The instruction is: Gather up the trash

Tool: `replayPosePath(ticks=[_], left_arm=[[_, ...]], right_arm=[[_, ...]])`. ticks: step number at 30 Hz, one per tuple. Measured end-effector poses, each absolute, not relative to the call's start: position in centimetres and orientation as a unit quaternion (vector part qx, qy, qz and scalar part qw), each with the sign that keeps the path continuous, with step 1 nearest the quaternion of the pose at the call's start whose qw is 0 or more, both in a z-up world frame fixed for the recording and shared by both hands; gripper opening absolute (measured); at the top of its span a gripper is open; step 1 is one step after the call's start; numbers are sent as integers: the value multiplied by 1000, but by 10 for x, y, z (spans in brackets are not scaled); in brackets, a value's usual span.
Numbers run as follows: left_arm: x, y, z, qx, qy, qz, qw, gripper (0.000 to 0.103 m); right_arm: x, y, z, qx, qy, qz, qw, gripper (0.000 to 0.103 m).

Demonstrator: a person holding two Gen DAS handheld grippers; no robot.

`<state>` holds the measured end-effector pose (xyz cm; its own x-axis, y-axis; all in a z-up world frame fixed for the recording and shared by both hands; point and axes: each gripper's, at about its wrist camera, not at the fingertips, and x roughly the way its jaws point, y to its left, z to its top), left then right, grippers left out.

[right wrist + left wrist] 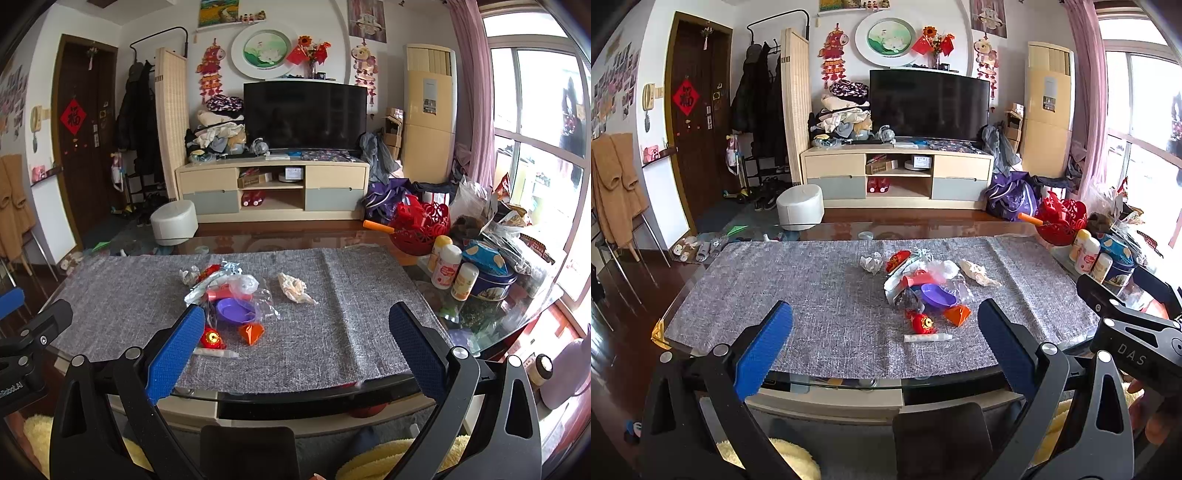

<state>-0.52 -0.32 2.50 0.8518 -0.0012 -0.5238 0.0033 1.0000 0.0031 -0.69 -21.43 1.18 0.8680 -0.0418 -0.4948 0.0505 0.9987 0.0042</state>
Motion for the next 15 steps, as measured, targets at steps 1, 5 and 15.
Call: replayPosePath(ticks=[1,5,15], left_arm=[[-5,-4,25,3,271,-1,962,95],[-6,-4,25,3,270,-1,963,95],[-6,-5,25,3,270,-1,963,95]], right_arm=[[-7,-214,12,9,256,-24,966,100],[-7,-214,12,9,255,-23,967,100],[-5,-212,13,9,256,-23,966,100]])
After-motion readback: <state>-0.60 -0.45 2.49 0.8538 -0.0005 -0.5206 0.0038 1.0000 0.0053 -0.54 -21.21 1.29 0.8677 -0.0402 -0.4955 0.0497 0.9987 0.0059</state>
